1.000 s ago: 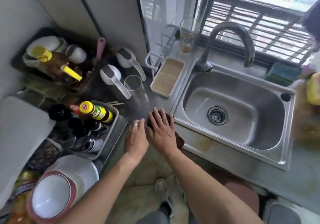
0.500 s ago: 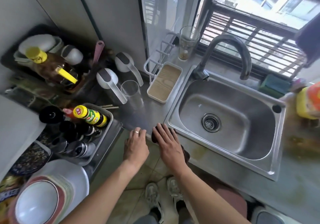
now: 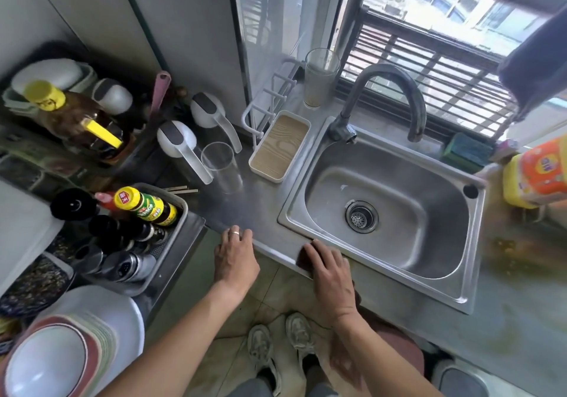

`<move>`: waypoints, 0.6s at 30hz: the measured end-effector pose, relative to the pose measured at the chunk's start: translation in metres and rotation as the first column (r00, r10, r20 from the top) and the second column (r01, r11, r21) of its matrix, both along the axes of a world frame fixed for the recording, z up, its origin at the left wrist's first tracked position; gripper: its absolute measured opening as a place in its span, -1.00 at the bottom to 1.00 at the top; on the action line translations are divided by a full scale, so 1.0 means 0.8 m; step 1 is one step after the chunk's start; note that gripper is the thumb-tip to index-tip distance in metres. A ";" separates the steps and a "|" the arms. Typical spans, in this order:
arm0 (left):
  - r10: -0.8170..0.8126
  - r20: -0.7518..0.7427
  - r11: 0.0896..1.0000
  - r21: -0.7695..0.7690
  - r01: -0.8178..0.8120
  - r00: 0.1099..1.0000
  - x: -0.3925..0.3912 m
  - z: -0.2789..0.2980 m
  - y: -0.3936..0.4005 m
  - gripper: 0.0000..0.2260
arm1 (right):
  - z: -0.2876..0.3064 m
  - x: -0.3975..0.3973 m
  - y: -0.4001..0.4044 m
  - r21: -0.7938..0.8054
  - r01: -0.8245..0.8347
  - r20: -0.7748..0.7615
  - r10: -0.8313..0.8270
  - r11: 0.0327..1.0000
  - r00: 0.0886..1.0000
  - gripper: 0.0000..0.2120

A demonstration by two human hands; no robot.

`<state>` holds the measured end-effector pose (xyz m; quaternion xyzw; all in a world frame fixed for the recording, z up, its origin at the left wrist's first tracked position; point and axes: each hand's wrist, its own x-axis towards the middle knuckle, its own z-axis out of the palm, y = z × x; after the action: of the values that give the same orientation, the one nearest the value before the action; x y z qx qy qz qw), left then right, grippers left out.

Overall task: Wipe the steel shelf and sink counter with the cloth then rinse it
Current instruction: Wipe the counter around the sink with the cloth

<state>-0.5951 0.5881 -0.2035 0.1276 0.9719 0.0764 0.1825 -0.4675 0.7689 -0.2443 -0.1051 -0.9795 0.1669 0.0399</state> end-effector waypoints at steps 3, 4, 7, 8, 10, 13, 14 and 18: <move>0.004 -0.004 1.000 0.012 -0.004 1.000 -0.001 -0.001 -0.001 -0.62 | 0.012 -0.043 -0.004 -0.063 0.110 -0.095 -0.115 0.992 0.989 -0.46; 0.004 -0.007 1.000 0.017 -0.004 1.000 -0.001 -0.001 -0.002 -0.62 | 0.016 -0.063 -0.006 -0.111 0.136 -0.112 -0.148 0.984 0.983 -0.50; 0.000 -0.017 0.999 0.034 0.000 1.000 -0.001 -0.003 -0.004 -0.62 | 0.022 -0.125 -0.025 -0.281 0.237 -0.069 -0.266 0.930 0.961 -0.50; 0.002 -0.021 0.999 0.039 -0.001 1.000 0.000 -0.004 -0.004 -0.62 | 0.022 -0.143 -0.034 -0.348 0.284 -0.037 -0.316 0.893 0.948 -0.49; 0.010 -0.032 0.999 0.053 -0.008 0.999 0.001 -0.005 -0.006 -0.61 | 0.020 -0.172 -0.056 -0.429 0.379 0.045 -0.400 0.820 0.915 -0.51; 0.018 -0.052 0.997 0.075 -0.014 0.999 0.004 -0.007 -0.008 -0.59 | 0.008 -0.179 -0.081 -0.300 0.365 0.082 -0.357 0.881 0.930 -0.52; 0.019 -0.056 0.997 0.082 -0.014 0.998 0.005 -0.008 -0.009 -0.57 | 0.002 -0.173 -0.083 -0.247 0.305 0.067 -0.298 0.920 0.952 -0.51; 0.052 -0.048 0.995 0.090 -0.047 0.997 0.020 -0.015 -0.007 -0.41 | -0.013 -0.132 -0.057 -0.132 -0.029 0.029 0.034 0.991 0.999 -0.50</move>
<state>-0.5792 0.5824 -0.2157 0.1133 0.9747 0.1208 0.1501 -0.5731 0.7236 -0.2548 -0.0947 -0.9684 0.2301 0.0148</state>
